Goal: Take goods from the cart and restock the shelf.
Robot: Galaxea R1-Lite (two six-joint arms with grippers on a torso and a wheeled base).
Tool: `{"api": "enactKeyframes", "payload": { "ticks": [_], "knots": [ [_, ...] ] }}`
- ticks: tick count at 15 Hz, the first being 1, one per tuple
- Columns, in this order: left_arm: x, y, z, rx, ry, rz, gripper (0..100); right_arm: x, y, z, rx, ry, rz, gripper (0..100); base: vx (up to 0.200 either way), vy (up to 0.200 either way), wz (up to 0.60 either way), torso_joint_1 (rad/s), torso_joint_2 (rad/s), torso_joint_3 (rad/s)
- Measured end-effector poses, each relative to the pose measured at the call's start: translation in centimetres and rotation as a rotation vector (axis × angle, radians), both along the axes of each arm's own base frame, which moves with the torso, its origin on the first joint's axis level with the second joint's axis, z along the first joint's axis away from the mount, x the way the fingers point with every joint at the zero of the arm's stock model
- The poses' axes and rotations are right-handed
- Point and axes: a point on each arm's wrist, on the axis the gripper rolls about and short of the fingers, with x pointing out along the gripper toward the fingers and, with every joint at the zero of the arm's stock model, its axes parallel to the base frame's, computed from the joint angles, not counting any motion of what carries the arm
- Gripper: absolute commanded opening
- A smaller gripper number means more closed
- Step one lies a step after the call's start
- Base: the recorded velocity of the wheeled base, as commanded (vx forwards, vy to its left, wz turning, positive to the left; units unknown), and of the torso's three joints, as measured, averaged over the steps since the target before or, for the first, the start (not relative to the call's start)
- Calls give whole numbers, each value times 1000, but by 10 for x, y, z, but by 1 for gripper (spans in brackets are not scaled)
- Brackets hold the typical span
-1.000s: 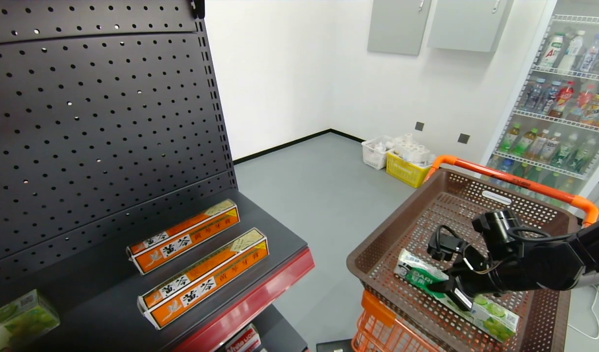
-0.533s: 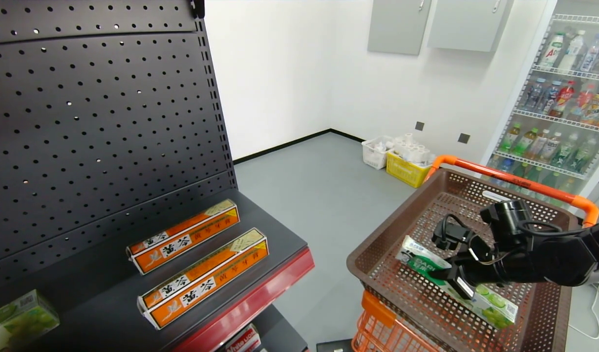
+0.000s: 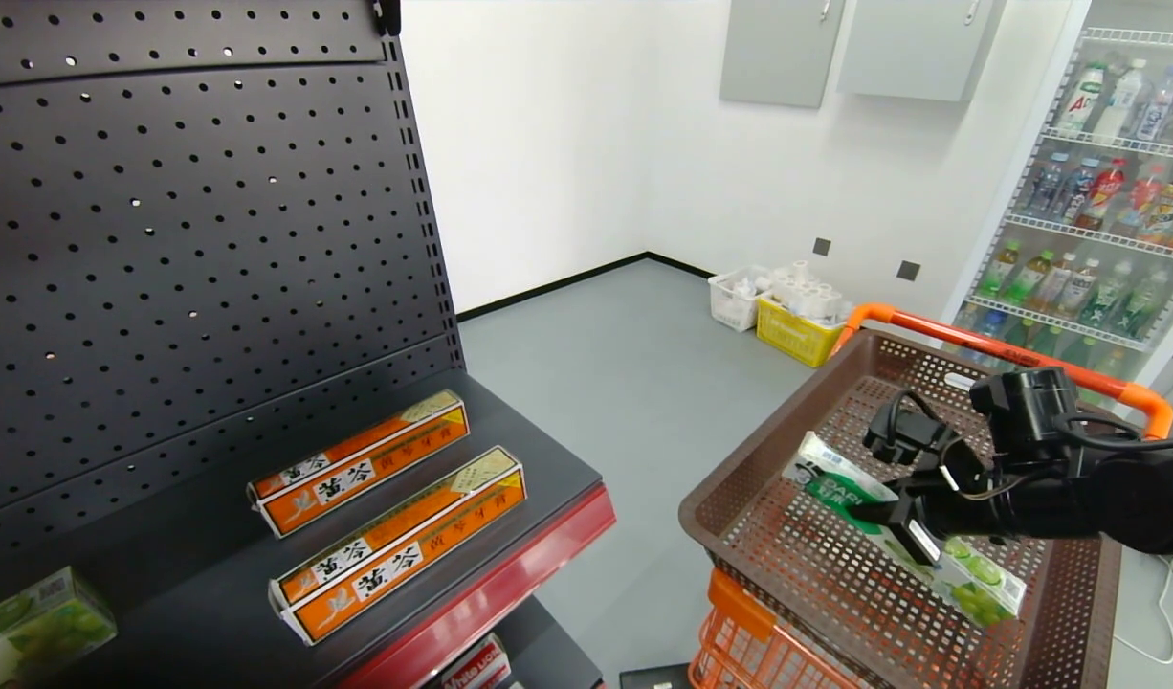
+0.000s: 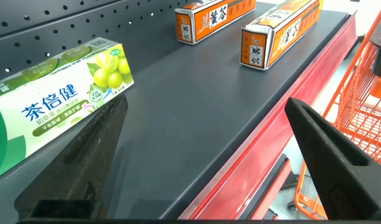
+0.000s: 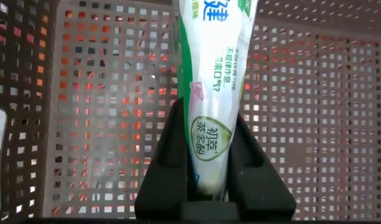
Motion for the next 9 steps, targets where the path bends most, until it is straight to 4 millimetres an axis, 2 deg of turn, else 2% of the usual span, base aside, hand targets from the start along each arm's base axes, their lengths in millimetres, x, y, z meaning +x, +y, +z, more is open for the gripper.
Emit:
{"api": "enactKeyframes", "payload": {
  "ticks": [5, 9],
  "knots": [
    [0, 0, 0, 0, 0, 0, 100, -13, -7, 24, 14, -74, -18, 0, 0, 0, 0, 0, 0, 0],
    [0, 0, 0, 0, 0, 0, 100, -32, -11, 49, 83, -164, -46, 0, 0, 0, 0, 0, 0, 0]
  ]
}}
